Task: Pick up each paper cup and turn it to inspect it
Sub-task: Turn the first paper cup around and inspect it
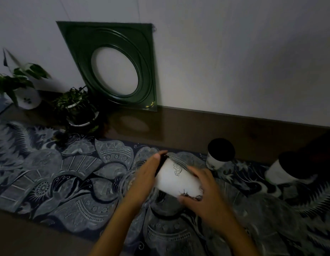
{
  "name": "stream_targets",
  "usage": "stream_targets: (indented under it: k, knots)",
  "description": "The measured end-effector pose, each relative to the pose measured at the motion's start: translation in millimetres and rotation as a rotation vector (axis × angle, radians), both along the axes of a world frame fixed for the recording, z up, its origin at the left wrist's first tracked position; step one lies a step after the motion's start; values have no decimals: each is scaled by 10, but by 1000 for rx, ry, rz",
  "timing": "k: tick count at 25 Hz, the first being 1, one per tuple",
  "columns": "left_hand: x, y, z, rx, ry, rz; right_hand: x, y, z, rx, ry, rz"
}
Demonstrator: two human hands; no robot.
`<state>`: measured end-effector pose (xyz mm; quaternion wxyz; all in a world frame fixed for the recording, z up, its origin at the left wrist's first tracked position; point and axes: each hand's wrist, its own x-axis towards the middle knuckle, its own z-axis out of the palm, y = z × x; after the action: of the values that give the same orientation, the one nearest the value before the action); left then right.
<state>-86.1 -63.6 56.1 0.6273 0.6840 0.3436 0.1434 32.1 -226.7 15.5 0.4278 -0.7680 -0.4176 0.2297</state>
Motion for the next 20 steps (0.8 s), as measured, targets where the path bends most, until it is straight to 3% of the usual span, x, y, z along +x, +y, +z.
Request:
stream_targets:
  k: [7, 10, 15, 20]
  knots:
    - [-583, -875, 676, -95, -274, 97, -745, -977, 1214, -55, -556, 104]
    - [-793, -1138, 1015, -64, -395, 81, -1009, -1235, 1630, -28, -706, 67]
    - [-1077, -1435, 1398, 43, -512, 32, -1426, -1538, 1942, 52, -737, -8]
    - [-1257, -1614, 1559, 143, -541, -4, -1629, -1747, 2087, 94, -447, -60]
